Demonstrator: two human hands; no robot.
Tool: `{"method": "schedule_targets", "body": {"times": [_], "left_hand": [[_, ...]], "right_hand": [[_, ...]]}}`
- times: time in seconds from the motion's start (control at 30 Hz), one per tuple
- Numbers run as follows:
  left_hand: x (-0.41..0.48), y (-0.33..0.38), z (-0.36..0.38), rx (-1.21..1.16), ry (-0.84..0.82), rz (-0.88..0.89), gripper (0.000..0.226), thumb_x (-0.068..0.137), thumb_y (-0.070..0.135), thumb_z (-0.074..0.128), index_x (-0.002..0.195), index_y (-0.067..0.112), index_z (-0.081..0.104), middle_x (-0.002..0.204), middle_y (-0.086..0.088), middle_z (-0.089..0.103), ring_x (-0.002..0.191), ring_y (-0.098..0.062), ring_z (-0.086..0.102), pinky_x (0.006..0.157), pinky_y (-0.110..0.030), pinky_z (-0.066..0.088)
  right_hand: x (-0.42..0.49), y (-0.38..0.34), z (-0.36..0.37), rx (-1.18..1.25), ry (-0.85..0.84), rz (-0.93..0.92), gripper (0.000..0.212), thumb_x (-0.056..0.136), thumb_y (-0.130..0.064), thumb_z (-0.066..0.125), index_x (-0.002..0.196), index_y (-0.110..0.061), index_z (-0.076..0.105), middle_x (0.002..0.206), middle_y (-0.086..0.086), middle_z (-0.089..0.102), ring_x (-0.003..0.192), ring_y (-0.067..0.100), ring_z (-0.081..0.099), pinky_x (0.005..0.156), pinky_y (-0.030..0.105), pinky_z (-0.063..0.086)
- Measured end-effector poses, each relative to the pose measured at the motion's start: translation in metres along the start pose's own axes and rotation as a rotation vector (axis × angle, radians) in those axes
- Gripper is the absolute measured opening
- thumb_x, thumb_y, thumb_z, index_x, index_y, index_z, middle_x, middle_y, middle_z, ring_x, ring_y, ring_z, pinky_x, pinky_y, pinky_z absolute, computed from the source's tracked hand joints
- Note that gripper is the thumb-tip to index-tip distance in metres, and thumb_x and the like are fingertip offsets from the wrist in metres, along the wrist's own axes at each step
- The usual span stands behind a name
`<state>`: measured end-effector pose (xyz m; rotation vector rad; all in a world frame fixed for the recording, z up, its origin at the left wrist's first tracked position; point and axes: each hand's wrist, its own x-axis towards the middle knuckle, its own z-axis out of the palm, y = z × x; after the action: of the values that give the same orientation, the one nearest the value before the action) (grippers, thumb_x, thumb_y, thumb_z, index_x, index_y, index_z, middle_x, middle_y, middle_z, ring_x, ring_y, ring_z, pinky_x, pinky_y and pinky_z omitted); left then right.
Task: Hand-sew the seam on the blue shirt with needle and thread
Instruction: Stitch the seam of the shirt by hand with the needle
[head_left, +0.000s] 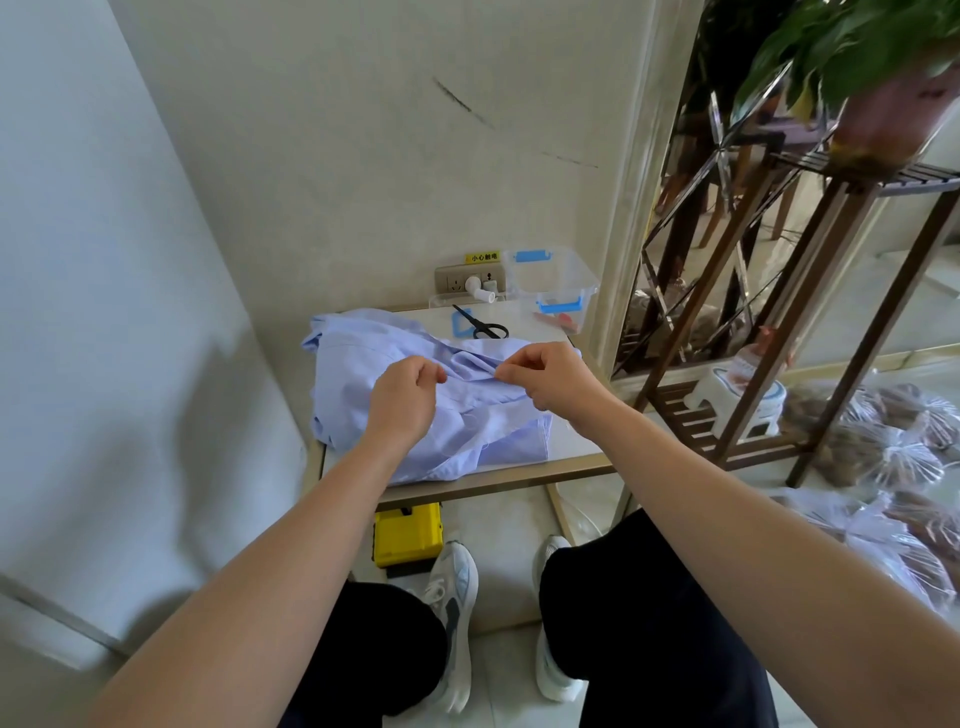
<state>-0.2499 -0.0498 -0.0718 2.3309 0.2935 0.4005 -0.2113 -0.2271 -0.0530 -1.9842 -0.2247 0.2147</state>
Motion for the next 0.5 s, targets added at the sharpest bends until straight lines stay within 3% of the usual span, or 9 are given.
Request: {"method": "schedule_targets", "body": {"times": [0.1,0.2,0.33,0.43,0.5], "left_hand": [[0.001,-0.012,-0.002,-0.028,0.04,-0.106,0.036,0.104,0.011,0.032,0.107,0.004,0.067,0.116,-0.011,0.063,0.102,-0.024,0.054,0.078,-0.025,0.035],[0.001,-0.022,-0.002,0.041,0.021,-0.142,0.035,0.104,0.011,0.032,0.109,0.005,0.067,0.123,-0.015,0.063,0.112,-0.031,0.055,0.082,-0.029,0.037],[-0.004,-0.023,-0.002,0.383,-0.101,-0.155,0.029,0.105,0.017,0.036,0.118,0.01,0.061,0.123,-0.014,0.06,0.11,-0.032,0.055,0.082,-0.035,0.041],[-0.006,-0.019,-0.002,0.568,0.056,-0.02,0.03,0.1,0.023,0.046,0.128,0.017,0.055,0.137,-0.013,0.047,0.125,-0.033,0.043,0.096,-0.04,0.036],[-0.005,-0.012,-0.002,0.368,0.218,0.209,0.034,0.095,0.016,0.052,0.129,0.018,0.057,0.14,-0.01,0.046,0.128,-0.03,0.04,0.1,-0.035,0.03]], "right_hand": [[0.001,0.005,-0.004,0.031,-0.006,0.028,0.012,0.091,-0.018,0.067,0.088,-0.007,0.071,0.067,0.004,0.063,0.066,0.013,0.056,0.06,0.02,0.043],[0.001,0.01,-0.006,0.063,0.017,0.04,0.015,0.09,-0.022,0.069,0.089,-0.006,0.071,0.067,0.004,0.064,0.067,0.013,0.058,0.061,0.021,0.044],[0.0,0.01,-0.005,0.049,0.022,0.029,0.019,0.089,-0.023,0.071,0.09,-0.005,0.073,0.065,0.004,0.063,0.065,0.012,0.057,0.061,0.021,0.044],[-0.001,0.009,-0.008,0.044,0.023,0.017,0.02,0.087,-0.024,0.073,0.089,-0.005,0.074,0.063,0.004,0.064,0.065,0.013,0.056,0.062,0.022,0.044],[-0.001,0.008,-0.009,0.038,0.021,0.014,0.019,0.086,-0.026,0.074,0.085,-0.007,0.074,0.06,0.003,0.063,0.065,0.014,0.054,0.063,0.025,0.043]]}}
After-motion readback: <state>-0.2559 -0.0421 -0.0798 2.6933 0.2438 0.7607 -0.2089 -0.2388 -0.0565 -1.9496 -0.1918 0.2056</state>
